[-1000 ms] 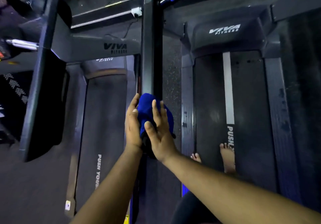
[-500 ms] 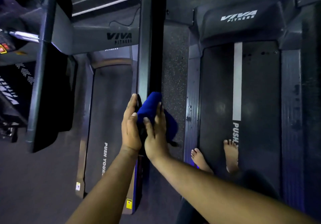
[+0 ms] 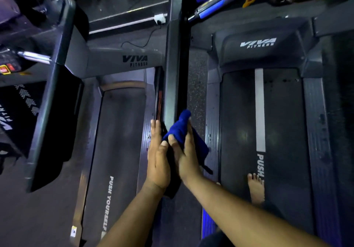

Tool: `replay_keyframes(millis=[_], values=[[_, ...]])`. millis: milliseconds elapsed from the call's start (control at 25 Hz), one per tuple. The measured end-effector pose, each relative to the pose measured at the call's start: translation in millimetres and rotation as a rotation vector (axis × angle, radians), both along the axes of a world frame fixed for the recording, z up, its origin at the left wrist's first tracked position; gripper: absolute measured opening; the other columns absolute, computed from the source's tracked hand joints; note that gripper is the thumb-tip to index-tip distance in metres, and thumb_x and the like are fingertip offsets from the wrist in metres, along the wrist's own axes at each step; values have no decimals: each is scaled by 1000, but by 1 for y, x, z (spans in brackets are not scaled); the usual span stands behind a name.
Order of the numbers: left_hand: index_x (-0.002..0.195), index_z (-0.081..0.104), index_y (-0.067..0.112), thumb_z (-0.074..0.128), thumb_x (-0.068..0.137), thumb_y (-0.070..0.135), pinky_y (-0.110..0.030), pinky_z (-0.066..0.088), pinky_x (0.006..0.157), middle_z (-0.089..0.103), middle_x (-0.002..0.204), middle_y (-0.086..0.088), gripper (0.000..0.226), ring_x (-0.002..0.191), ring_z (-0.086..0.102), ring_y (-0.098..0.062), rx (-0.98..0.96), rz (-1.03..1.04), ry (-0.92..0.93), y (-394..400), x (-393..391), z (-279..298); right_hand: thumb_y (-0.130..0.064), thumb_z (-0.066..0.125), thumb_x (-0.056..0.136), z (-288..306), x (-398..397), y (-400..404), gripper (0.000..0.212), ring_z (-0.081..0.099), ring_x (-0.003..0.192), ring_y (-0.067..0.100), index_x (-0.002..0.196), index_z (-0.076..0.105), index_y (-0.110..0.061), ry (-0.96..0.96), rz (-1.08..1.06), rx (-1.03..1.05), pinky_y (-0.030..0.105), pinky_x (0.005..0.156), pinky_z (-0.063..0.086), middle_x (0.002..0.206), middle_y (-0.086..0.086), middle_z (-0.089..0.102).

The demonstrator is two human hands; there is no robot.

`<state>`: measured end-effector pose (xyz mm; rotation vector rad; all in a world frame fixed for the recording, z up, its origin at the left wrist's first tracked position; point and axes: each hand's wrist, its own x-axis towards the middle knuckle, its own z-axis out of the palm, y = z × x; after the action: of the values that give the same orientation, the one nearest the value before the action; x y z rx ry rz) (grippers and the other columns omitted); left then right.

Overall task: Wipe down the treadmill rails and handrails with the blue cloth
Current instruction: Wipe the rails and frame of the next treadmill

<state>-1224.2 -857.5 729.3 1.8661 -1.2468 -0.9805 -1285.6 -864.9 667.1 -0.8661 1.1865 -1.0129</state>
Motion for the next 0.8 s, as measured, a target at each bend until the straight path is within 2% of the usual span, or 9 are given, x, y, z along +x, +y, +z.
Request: replay_keyframes(millis=[120,200,280,400,480,520,640,720,800], values=[[152,15,31,29,94,48,-50,11,124,14,165,9,62,151,11,-2,-63,-45,-70,-34,0,-2,-63,43,87,12,-9,-103,84,11,151,6,156,11,-27,99,-21,-99,40,125,11,165,-6,13],[152,12,31,26,93,54,-49,9,125,12,165,9,64,150,9,1,-27,-67,-151,-63,-2,-2,-64,41,87,9,-15,-148,85,14,150,4,157,14,-25,16,-21,-65,40,125,11,165,-7,15],[153,9,34,21,90,60,-46,4,125,7,165,14,68,150,5,5,36,-105,-234,-85,-4,1,-70,43,87,-1,-19,-130,90,14,150,3,158,14,-23,-119,-2,-46,41,125,11,165,-7,15],[157,11,28,20,91,61,-43,4,125,1,163,19,74,149,0,6,24,-161,-303,-104,-1,1,-84,40,81,-11,-20,-59,96,19,149,5,155,18,-27,-158,56,-41,39,124,18,164,-4,20],[158,15,20,22,94,57,-42,10,125,3,164,14,74,150,2,3,-37,-173,-309,-113,-2,-1,-85,44,79,-13,-15,-68,89,27,147,6,150,24,-35,-210,25,-31,34,122,21,162,-2,27],[158,14,18,22,94,57,-40,11,125,3,165,12,75,151,1,1,-33,-175,-327,-115,-4,-2,-79,46,82,-16,-12,-93,80,30,146,10,148,27,-38,-238,1,-33,38,122,22,161,0,30],[159,3,24,16,90,73,-38,3,123,-6,166,14,85,151,-8,0,70,-216,-521,-117,-7,-2,-63,41,92,-8,-15,-198,65,24,149,12,150,24,-39,-73,-17,-47,45,123,20,163,-1,25],[159,-3,27,8,86,81,-39,-2,122,-11,166,15,91,150,-12,-1,89,-246,-581,-115,-8,-2,-51,41,95,-2,-22,-224,73,10,152,10,156,10,-27,37,75,-123,42,125,11,166,-3,12],[159,-1,26,8,86,82,-42,-2,124,-8,166,11,92,150,-13,-1,90,-252,-566,-114,-9,0,-49,45,94,3,-31,-215,81,-3,153,11,156,-2,-26,141,234,-271,39,126,3,166,-5,-2]])
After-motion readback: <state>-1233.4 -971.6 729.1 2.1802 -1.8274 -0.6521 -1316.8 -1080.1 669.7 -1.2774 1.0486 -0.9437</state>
